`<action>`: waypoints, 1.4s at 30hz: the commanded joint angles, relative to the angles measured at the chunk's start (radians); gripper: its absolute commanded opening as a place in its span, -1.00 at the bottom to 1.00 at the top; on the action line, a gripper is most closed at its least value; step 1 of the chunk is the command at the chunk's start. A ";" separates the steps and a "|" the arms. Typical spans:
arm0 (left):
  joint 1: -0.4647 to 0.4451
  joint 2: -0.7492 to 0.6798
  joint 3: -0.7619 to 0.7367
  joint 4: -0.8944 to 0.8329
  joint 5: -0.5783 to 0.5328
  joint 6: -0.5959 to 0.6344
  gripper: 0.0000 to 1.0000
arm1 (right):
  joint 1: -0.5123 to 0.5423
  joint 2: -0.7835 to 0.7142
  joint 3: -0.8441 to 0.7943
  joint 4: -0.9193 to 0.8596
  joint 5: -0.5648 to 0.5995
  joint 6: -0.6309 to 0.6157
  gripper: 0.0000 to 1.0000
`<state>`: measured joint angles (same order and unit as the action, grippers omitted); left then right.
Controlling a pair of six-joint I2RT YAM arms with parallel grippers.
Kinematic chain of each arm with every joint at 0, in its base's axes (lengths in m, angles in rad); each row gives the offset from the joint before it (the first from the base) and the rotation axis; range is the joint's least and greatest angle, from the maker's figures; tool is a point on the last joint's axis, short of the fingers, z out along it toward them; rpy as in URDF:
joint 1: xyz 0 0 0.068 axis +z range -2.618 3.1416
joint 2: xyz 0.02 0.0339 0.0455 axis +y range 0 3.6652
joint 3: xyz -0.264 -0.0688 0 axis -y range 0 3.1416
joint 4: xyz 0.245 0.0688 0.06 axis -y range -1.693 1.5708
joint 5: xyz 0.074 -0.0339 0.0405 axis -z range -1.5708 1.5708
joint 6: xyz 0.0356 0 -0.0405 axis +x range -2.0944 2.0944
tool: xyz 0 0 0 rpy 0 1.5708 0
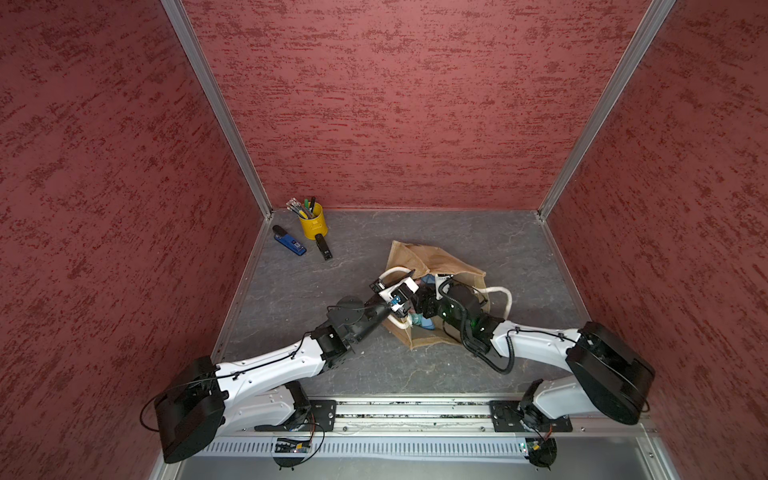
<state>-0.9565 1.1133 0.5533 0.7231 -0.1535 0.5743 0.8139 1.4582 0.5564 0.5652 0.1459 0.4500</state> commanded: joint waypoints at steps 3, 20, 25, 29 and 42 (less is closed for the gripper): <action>-0.025 -0.010 0.015 0.165 0.022 0.021 -1.00 | 0.017 0.141 0.158 -0.109 0.193 0.017 0.45; -0.072 0.056 0.041 0.209 -0.175 0.019 -1.00 | 0.018 0.140 0.138 0.019 0.013 0.110 -0.40; -0.086 0.095 0.067 0.229 -0.307 -0.006 -1.00 | 0.018 0.044 0.122 0.038 -0.084 0.098 -0.51; -0.087 0.130 0.102 0.220 -0.420 -0.022 -1.00 | 0.018 -0.054 0.107 0.017 -0.113 0.084 -0.56; -0.009 0.166 0.304 -0.142 -0.730 -0.219 -1.00 | 0.016 -0.372 0.167 -0.306 -0.019 -0.026 -0.52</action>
<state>-0.9977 1.3018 0.7872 0.6392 -0.7494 0.4492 0.8383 1.1671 0.6647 0.2623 0.0776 0.4576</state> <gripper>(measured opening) 0.100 0.442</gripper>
